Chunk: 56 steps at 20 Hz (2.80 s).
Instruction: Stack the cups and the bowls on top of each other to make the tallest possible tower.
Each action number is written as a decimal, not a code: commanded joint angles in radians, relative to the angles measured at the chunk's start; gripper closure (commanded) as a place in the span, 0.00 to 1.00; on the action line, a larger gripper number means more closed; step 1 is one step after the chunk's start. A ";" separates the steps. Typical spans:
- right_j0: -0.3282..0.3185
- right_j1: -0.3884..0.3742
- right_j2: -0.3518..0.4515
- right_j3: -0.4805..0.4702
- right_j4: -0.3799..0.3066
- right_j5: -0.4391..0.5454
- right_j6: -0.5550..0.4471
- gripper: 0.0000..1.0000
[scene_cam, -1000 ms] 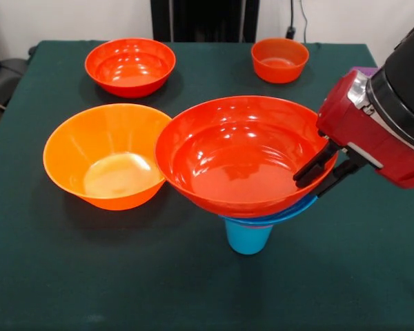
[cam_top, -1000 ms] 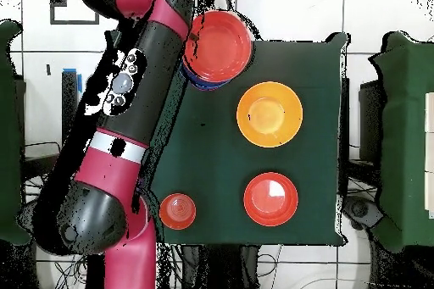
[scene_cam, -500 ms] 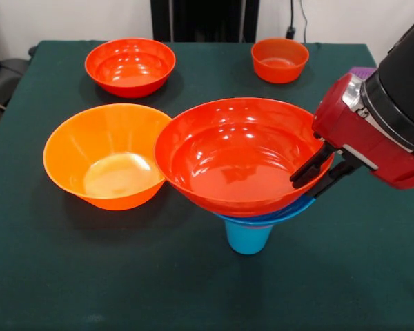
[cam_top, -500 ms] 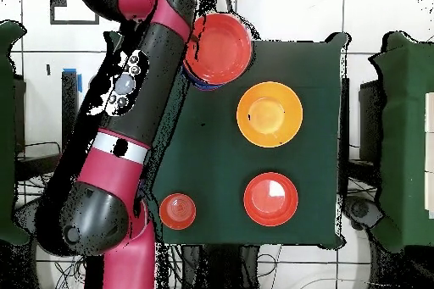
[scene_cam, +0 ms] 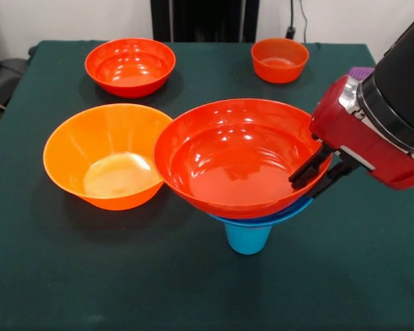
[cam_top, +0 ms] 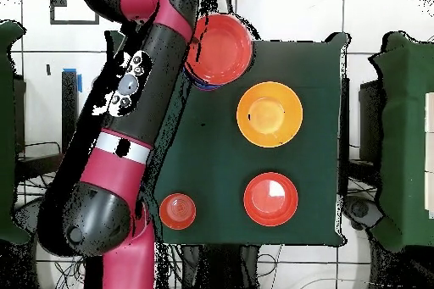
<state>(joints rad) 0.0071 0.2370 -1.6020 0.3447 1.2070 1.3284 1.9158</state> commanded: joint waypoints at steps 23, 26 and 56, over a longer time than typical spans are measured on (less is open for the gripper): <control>0.076 -0.043 0.192 0.101 -0.168 -0.065 0.123 1.00; 0.082 -0.049 0.215 0.118 -0.193 -0.091 0.096 1.00; 0.096 -0.060 0.265 0.125 -0.247 -0.094 0.123 1.00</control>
<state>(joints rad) 0.0897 0.2114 -1.4360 0.4047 1.0620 1.2539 1.9158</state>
